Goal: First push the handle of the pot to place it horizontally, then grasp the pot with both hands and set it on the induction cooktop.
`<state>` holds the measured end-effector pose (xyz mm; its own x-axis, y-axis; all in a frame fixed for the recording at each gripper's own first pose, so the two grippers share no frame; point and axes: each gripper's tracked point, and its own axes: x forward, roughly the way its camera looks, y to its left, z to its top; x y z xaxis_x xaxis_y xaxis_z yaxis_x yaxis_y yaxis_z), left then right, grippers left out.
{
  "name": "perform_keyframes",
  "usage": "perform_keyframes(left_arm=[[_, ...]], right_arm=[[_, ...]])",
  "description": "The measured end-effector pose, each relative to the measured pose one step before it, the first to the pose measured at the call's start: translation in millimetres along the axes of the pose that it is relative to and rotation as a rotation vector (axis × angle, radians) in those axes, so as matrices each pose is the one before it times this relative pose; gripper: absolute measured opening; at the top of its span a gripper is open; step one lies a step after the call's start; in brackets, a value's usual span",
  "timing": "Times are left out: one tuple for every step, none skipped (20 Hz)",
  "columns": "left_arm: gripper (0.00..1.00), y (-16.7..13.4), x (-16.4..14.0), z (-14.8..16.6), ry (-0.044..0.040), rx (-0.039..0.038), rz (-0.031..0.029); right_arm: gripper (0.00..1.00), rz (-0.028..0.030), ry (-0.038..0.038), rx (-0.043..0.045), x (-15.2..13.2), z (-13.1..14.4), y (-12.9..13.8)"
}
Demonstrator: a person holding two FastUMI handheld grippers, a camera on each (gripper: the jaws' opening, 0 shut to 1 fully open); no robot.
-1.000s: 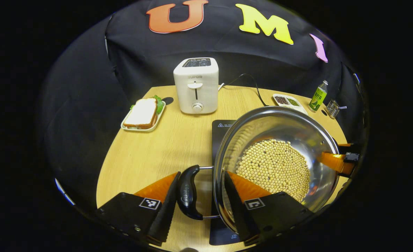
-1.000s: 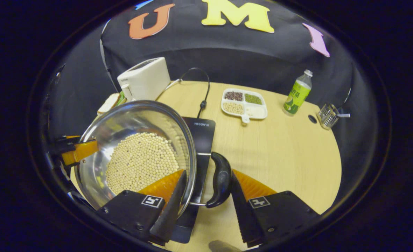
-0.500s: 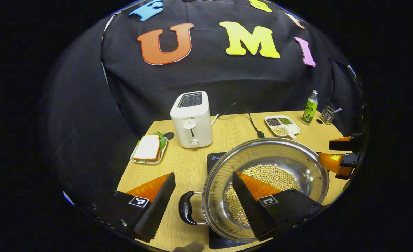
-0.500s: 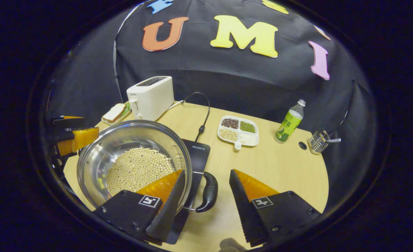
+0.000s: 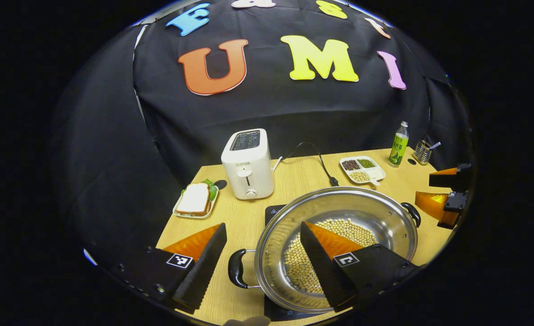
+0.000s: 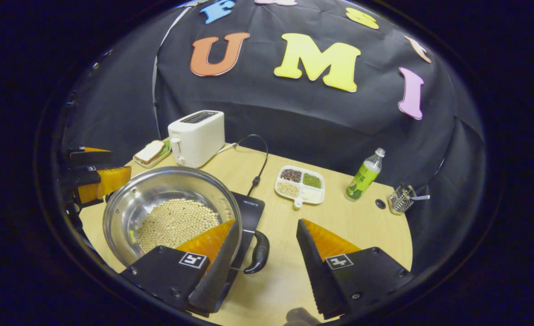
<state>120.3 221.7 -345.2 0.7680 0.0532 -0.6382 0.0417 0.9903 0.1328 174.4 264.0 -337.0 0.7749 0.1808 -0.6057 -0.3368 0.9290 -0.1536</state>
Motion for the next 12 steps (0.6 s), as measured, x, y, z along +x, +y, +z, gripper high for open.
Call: perform_keyframes(left_arm=[[0.97, 0.64, -4.8, 5.54, -0.01992, 0.01293, 0.01084], [0.97, 0.58, -4.8, 6.51, -0.02633, 0.01054, 0.01358], [0.97, 0.08, -4.61, 5.92, -0.01939, 0.00584, 0.00965], [0.97, -2.51, -7.53, 5.09, -0.01845, 0.00137, 0.00099], [0.97, -4.39, -8.23, 9.24, -0.02732, -0.00658, -0.00017], [0.97, -5.73, -8.66, 9.8, -0.02043, -0.01071, -0.0034], [0.96, -3.85, -8.82, 11.21, -0.02617, -0.00642, 0.00059], [0.96, -3.5, -9.69, 10.29, -0.02458, -0.00073, 0.00383], [0.97, -4.22, -9.65, 11.79, -0.02388, 0.0002, 0.00581], [0.97, -6.95, -12.54, 13.2, -0.02668, 0.00049, 0.00218], [0.97, -7.17, -9.76, 12.61, -0.02883, -0.00189, 0.00038], [0.96, -7.24, -11.23, 13.47, -0.02959, 0.00074, 0.00834]], right_arm=[[0.82, -0.00469, -0.0155, -0.00909, -3.99, 4.08, -3.6], [0.82, -0.00627, -0.01553, -0.00829, -6.46, 4.26, -3.4], [0.87, -0.00331, -0.01804, -0.00641, -7.57, 4.94, -4.43], [0.87, -0.00477, -0.01643, -0.00672, -7.72, 6.39, -5.07], [0.87, -0.00522, -0.0195, -0.00573, -9.13, 5.91, -5.1], [0.87, -0.00627, -0.02411, -0.00149, -9.55, 7.86, -6.43], [0.87, -0.00882, -0.02552, -0.00162, -11.63, 8.89, -8.43], [0.86, -0.01063, -0.02616, -0.00371, -11.28, 7.63, -10.18], [0.87, -0.00548, -0.02771, 0.0003, -13.56, 9.75, -9.91], [0.82, -0.00569, -0.02082, 0.00286, -9.75, 6.84, -9.8], [0.82, -0.00775, -0.02907, 0.01159, -11.74, 9.99, -13.66], [0.87, -0.00858, -0.02001, 0.00702, -9.97, 6.28, -12.56]])
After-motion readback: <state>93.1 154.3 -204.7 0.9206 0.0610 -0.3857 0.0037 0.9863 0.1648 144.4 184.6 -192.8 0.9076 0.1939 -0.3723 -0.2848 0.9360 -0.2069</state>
